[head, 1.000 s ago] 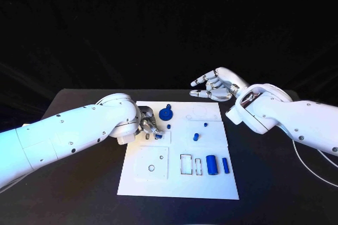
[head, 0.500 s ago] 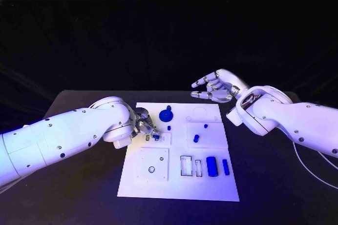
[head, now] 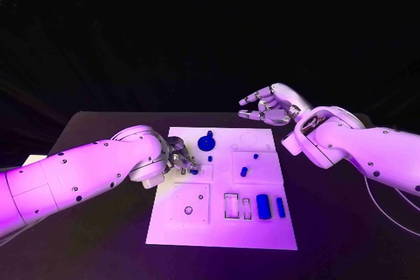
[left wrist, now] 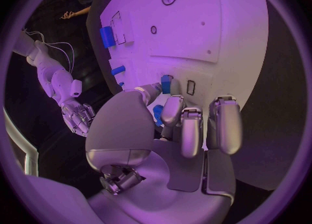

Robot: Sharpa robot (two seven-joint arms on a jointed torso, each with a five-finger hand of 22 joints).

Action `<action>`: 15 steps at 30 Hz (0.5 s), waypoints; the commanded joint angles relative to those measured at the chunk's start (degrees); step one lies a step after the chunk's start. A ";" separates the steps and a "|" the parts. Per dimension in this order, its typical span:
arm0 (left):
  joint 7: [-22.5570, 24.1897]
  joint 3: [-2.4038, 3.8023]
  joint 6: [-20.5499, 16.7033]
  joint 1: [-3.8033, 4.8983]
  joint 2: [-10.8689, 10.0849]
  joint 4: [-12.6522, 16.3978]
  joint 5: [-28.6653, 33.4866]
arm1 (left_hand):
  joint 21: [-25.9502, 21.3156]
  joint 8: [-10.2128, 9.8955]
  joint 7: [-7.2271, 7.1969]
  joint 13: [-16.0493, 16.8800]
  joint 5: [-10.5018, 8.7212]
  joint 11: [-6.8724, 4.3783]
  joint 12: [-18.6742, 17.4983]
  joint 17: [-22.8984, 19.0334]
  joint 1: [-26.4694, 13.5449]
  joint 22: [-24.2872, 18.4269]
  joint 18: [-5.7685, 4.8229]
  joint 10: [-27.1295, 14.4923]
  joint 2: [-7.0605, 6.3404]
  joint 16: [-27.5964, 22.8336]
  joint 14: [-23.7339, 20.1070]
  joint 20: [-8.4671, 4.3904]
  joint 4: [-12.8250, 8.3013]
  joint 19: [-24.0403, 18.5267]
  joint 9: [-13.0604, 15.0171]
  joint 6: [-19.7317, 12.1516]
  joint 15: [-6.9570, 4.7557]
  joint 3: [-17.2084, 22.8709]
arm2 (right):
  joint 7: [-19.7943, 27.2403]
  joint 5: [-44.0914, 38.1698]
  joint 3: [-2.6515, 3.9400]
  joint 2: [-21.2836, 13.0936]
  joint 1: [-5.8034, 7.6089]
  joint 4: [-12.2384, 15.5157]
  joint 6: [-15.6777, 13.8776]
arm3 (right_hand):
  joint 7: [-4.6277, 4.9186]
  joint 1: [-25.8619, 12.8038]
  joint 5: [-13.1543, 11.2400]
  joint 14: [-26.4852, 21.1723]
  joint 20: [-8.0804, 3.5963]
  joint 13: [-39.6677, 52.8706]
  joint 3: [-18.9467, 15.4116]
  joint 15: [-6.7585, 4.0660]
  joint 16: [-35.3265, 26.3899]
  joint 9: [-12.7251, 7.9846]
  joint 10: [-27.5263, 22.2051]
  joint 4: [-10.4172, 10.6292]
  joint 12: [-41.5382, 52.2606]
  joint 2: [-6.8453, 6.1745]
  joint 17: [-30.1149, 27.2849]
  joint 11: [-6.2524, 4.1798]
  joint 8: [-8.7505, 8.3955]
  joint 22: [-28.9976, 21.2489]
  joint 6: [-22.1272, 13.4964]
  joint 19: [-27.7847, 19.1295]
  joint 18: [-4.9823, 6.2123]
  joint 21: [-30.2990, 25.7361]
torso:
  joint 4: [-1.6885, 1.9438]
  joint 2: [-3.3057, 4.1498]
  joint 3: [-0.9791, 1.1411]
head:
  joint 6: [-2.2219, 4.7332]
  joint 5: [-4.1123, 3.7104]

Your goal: Assemble the parts on the task board

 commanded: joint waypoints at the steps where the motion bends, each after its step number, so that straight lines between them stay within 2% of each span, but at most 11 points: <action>1: 0.18 0.01 -0.60 -0.11 0.13 0.02 -2.19 | 0.19 0.21 -0.22 0.03 0.20 -0.14 0.19 15.10 0.07 3.88 -0.35 0.41 0.54 0.18 5.95 0.08 -8.34 0.51 0.01 0.26 -0.01 8.82 | 0.72 0.34 0.02 -0.03 -0.03 0.07 -0.58 | 0.08 0.33 0.24 3.57 -0.23 -0.04 -0.35 0.13 -0.24 0.06 -0.48 -0.07 -0.29 0.29 4.21 -0.10 0.00 -0.05 0.20 -0.21 1.08 -0.20 | -0.01 -0.01 0.01 | 0.02 0.00; 15: -0.52 0.02 0.28 -0.39 0.27 0.21 -4.07 | 0.31 0.24 -0.23 0.18 0.21 -0.16 0.36 15.10 -0.12 4.05 -0.39 0.55 0.57 0.18 5.95 0.07 -8.45 0.61 0.09 0.26 -0.02 9.00 | 0.57 0.41 0.02 -0.15 -0.03 0.14 -0.44 | 0.09 0.33 0.28 3.59 -0.23 0.01 -0.36 0.13 -0.15 0.07 -0.44 -0.06 -0.20 0.30 4.33 -0.10 0.00 0.05 0.20 -0.17 1.07 -0.15 | -0.07 -0.02 0.00 | -0.34 0.11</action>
